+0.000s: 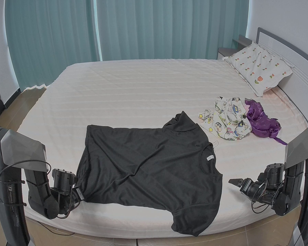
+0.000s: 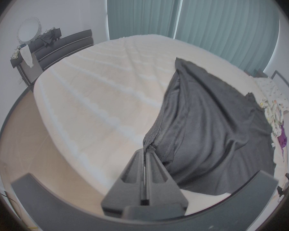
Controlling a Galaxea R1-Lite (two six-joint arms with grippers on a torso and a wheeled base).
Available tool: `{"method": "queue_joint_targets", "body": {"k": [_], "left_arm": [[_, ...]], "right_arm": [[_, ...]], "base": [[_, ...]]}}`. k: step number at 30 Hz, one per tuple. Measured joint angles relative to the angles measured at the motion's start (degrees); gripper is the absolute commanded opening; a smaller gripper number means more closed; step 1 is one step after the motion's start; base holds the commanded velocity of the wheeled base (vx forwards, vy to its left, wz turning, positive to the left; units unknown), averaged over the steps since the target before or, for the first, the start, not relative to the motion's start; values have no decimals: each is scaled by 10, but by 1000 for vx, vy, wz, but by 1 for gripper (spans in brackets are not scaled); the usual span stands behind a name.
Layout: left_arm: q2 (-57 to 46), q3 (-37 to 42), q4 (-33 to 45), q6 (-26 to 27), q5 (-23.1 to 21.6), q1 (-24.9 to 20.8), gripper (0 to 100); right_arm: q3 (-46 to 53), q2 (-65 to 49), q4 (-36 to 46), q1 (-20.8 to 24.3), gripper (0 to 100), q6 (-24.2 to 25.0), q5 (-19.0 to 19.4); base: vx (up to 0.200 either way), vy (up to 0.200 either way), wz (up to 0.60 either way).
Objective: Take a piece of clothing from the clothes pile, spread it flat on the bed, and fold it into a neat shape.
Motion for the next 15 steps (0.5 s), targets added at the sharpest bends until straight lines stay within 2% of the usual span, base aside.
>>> {"method": "queue_joint_targets", "body": {"k": [5, 12, 13, 15], "left_arm": [[-21, 20, 59, 11, 4, 15, 0], [-36, 21, 84, 25, 2, 46, 0], [-37, 21, 85, 25, 1, 49, 100], [-38, 22, 88, 26, 0, 52, 100]], "right_arm": [[5, 0, -4, 0, 100, 0, 0], [9, -1, -4, 0, 100, -1, 0], [9, -1, -4, 0, 100, -1, 0], [10, -1, -4, 0, 100, -1, 0]], "base": [[0, 0, 0], [0, 0, 0], [0, 0, 0], [0, 0, 0]]}}
